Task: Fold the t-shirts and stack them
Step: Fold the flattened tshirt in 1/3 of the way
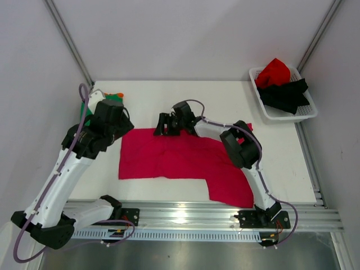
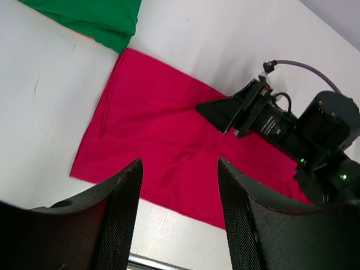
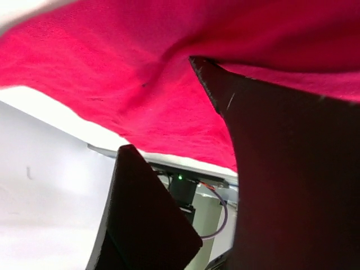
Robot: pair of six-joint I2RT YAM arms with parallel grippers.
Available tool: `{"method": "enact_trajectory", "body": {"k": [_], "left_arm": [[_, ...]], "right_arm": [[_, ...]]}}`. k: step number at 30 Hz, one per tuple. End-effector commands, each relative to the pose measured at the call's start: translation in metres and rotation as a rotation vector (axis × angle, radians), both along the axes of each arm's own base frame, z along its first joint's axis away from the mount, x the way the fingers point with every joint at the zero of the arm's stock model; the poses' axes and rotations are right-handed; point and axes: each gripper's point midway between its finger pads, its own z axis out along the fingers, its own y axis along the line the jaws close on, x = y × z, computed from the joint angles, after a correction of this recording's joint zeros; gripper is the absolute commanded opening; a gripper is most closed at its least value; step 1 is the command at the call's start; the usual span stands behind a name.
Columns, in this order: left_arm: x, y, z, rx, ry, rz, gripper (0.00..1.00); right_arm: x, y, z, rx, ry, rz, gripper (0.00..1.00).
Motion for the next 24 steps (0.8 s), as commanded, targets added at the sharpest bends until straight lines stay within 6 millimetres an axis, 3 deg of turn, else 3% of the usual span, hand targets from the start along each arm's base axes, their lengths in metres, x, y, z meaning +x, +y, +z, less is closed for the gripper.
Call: {"method": "enact_trajectory", "body": {"k": [1,2,3,7,10,17,19,24], "left_arm": [[-0.004,0.009,0.01,0.008,-0.043,0.012,0.59],[-0.005,0.009,0.01,0.007,-0.041,0.011,0.59],[-0.005,0.009,0.01,0.005,-0.043,0.01,0.6],[-0.008,0.01,0.007,0.002,-0.041,0.011,0.6],[-0.007,0.009,0.005,-0.003,-0.041,0.005,0.6],[0.001,-0.004,-0.011,-0.008,0.002,-0.032,0.6],[0.005,-0.007,-0.016,-0.003,0.016,-0.038,0.6],[0.011,-0.01,-0.031,0.022,0.046,-0.048,0.6]], "right_arm": [[0.032,-0.019,-0.016,-0.082,0.001,-0.047,0.76],[0.042,-0.017,-0.006,-0.064,-0.018,-0.05,0.76],[0.05,-0.023,-0.011,-0.065,-0.003,-0.059,0.76],[0.076,-0.03,-0.001,-0.041,-0.016,-0.083,0.76],[0.081,-0.036,0.007,-0.018,-0.022,-0.088,0.76],[0.062,-0.036,0.033,0.059,-0.09,-0.028,0.77],[0.054,-0.039,0.03,0.056,-0.085,-0.017,0.77],[0.043,-0.039,0.064,0.106,-0.145,0.014,0.77]]}}
